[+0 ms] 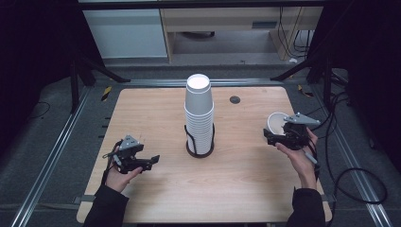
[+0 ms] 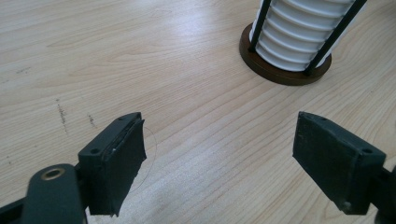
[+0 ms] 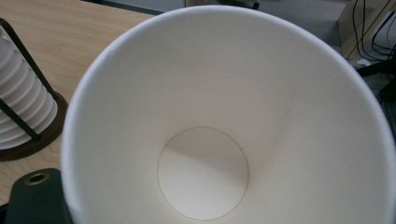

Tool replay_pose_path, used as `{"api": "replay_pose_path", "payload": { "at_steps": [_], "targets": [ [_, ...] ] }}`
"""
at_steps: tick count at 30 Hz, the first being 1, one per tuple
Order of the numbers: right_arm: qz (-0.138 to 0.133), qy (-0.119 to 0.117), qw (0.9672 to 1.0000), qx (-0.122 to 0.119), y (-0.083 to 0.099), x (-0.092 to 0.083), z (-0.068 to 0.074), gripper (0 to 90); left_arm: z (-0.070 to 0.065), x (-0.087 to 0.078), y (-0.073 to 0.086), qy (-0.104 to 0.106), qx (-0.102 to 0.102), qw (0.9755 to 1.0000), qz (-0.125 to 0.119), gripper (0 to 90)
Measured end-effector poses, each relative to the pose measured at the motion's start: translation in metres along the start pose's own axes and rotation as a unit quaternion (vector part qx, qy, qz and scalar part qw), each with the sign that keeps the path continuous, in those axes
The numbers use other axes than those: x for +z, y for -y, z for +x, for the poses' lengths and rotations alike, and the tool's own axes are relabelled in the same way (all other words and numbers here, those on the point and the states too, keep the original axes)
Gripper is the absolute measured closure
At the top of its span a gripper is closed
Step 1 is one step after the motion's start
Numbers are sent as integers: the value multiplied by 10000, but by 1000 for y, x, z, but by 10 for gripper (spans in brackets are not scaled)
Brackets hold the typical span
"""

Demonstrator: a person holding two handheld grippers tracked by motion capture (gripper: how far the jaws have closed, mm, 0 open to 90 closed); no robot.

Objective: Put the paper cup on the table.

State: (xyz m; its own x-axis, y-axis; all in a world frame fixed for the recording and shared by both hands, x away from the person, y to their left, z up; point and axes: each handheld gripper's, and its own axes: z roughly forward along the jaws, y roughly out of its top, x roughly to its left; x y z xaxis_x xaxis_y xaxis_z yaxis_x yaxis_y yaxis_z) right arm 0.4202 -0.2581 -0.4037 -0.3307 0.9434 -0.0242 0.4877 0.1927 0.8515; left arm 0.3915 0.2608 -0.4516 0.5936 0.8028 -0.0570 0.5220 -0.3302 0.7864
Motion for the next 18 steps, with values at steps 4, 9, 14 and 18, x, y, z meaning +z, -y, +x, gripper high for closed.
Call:
{"api": "replay_pose_path", "payload": {
  "at_steps": [4, 9, 14, 18],
  "targets": [
    [113, 20, 9999, -14, 4, 5, 1, 124, 0, 1, 0, 10, -11, 10000, 13, 163],
    [402, 114, 9991, -75, 9, 15, 0, 123, -1, 2, 1, 5, -2, 10000, 16, 162],
    [488, 125, 9987, -122, 11, 18, 1, 123, -1, 1, 1, 0, 33, 10000, 60, 160],
    [638, 143, 9977, -194, 14, 23, 2, 123, -2, 1, 0, -14, 64, 10000, 57, 161]
  ]
}}
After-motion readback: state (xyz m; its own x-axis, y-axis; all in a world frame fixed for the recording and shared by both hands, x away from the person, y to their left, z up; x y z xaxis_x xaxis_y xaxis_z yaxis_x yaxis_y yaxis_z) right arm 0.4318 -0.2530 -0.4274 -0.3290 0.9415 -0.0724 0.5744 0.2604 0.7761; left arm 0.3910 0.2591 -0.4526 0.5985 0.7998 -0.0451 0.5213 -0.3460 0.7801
